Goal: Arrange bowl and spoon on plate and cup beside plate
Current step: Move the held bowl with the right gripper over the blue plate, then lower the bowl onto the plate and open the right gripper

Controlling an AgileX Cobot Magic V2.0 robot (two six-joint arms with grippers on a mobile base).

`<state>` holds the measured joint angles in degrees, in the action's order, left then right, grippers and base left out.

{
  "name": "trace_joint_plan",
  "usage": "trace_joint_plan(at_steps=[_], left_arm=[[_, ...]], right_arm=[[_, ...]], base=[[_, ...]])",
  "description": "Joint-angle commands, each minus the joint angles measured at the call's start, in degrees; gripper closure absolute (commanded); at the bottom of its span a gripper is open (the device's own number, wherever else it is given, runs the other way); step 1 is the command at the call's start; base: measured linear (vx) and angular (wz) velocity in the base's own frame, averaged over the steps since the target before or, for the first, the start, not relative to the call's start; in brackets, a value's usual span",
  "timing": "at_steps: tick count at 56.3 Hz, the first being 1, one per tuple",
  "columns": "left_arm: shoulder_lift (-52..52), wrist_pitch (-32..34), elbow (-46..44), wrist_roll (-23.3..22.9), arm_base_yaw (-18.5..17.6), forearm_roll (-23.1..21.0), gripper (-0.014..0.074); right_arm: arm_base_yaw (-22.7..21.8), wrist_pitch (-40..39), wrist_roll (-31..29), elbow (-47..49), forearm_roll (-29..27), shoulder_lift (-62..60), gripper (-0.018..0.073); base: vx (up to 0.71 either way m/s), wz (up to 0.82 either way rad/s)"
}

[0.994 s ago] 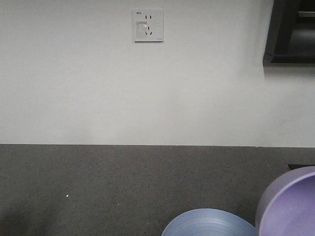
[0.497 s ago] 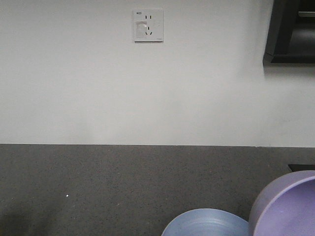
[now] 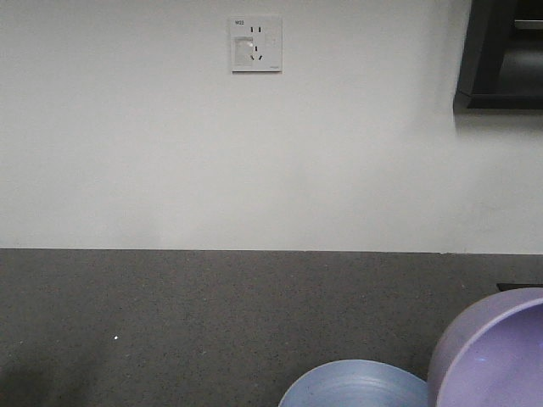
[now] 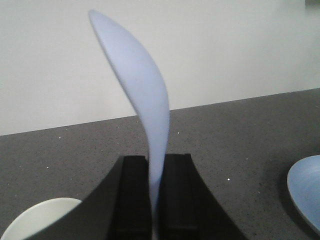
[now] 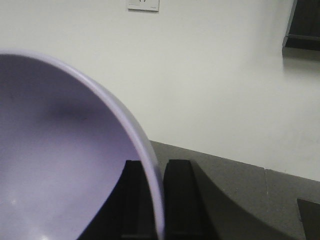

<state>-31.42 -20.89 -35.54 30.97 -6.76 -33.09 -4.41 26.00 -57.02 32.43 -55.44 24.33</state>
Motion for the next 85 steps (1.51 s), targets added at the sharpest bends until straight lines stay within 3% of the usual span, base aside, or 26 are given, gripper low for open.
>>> trace_joint_plan(at_steps=[1,8,18,27,39,59,85], left_arm=[[-0.42,4.03,-1.44,-0.15,-0.57,-1.43,0.0599],[-0.42,4.03,-1.44,-0.15,-0.57,-1.43,0.0599],[-0.42,3.80,-1.44,-0.15,-0.57,-1.43,0.0599],[-0.42,3.92,-1.44,-0.15,-0.57,-1.43,0.0599],[-0.42,4.60,-1.44,-0.15,-0.57,-1.43,0.0599],[-0.42,4.72,-1.44,-0.15,-0.57,-1.43,0.0599],[-0.42,4.60,-1.44,-0.15,-0.57,-1.43,0.0599]], right_arm=[[0.07,-3.73,1.54,1.55,-1.87,0.78,0.0568],[0.07,-2.62,8.06,1.91,0.62,5.21,0.0568],[0.07,5.67,23.66,8.25,15.58,17.75,0.0568],[0.07,15.44,32.31,16.33,26.66,29.12,0.0568],[0.48,18.88,33.79,21.95,25.07,39.18,0.0568],[12.16,16.19,37.48,22.70,27.55,48.87,0.0568],[12.70,13.20,38.21,22.70,27.74,54.82,0.0568]], base=[[0.00,0.00],[0.00,0.00],[0.00,0.00],[0.00,0.00],[0.00,0.00],[0.00,0.00],[0.00,0.00]])
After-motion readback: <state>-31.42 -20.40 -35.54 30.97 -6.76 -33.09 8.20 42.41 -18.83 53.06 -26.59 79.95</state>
